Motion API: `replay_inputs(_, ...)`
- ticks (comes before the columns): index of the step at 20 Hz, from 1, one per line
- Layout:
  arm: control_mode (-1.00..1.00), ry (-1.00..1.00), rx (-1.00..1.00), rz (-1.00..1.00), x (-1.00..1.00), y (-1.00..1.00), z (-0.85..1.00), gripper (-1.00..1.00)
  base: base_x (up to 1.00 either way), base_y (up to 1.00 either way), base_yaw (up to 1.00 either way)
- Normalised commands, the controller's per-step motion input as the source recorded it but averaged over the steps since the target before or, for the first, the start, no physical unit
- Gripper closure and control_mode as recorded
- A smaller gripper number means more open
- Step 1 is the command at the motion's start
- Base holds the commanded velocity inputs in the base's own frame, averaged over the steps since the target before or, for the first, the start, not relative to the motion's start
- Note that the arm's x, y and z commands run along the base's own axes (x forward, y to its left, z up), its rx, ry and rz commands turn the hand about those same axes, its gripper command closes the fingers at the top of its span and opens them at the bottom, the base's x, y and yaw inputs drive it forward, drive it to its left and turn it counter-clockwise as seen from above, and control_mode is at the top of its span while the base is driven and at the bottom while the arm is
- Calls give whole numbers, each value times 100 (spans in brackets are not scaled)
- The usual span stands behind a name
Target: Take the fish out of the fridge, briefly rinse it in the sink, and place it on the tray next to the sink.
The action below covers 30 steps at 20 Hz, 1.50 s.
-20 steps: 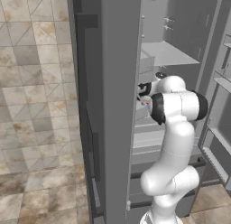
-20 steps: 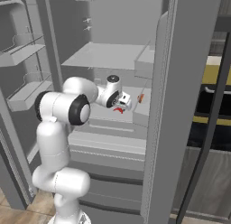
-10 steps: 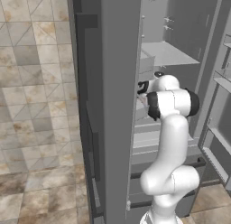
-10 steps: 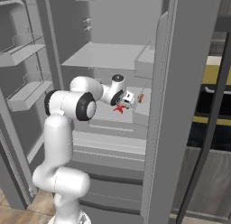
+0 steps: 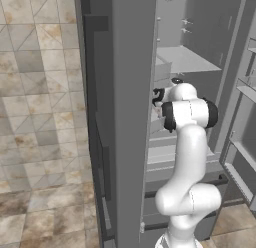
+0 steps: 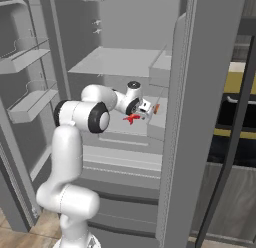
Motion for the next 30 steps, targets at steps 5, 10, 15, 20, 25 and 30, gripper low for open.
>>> replay_inputs(5,-100,-1,-4,2,-31,21,-39,100,0,0,0)
replay_inputs(10,-100,-8,-3,1,-72,29,-21,100,0,0,0)
replay_inputs(15,-100,-9,0,-2,-89,24,11,100,0,0,0)
replay_inputs(20,-100,-10,9,-19,-98,2,94,100,0,0,0)
replay_inputs(25,-100,-18,11,-23,-85,0,100,100,0,0,0)
replay_inputs(30,-100,-12,6,-23,-64,0,100,100,0,0,0)
